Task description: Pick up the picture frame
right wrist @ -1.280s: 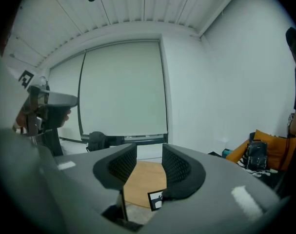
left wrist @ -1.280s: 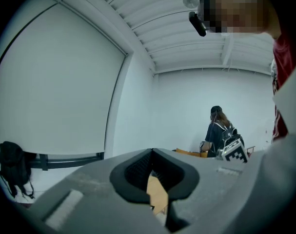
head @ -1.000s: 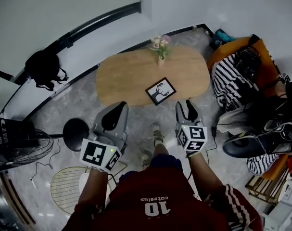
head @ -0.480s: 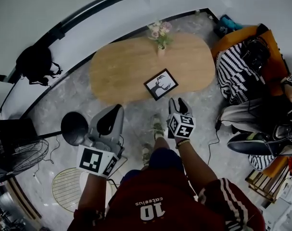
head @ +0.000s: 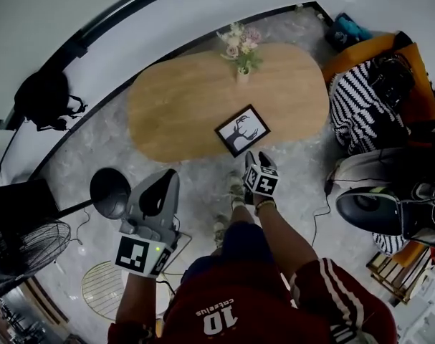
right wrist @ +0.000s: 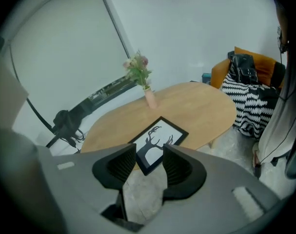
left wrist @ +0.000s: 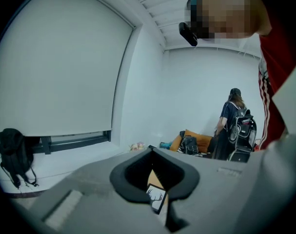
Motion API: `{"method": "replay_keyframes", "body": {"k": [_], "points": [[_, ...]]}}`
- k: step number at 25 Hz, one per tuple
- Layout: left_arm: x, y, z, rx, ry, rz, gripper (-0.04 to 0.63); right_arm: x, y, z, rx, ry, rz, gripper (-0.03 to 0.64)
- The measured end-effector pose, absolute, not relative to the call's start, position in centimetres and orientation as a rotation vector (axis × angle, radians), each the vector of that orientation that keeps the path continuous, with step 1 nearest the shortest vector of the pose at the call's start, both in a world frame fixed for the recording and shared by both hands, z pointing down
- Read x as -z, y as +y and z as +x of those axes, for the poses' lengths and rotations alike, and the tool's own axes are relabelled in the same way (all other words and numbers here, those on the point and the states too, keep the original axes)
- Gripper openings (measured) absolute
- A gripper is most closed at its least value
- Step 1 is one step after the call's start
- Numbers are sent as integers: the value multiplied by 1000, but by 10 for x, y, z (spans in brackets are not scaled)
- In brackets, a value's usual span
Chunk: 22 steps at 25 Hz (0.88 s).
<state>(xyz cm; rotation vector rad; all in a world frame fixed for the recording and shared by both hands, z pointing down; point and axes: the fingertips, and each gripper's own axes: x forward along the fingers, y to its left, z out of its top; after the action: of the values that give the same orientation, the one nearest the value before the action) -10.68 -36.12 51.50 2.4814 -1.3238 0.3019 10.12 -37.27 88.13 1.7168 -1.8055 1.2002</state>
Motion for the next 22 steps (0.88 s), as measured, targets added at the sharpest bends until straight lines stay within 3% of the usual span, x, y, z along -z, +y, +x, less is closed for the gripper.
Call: {"method": "replay_keyframes", "body": {"k": [10, 22], "points": [[-579, -379, -118, -387, -1302, 2396, 3, -993, -385, 98, -1482, -1655, 1691, 180], [-632, -365, -132, -433, -1313, 2318, 3, -1046, -389, 90, -1916, -1577, 1715, 186]]}}
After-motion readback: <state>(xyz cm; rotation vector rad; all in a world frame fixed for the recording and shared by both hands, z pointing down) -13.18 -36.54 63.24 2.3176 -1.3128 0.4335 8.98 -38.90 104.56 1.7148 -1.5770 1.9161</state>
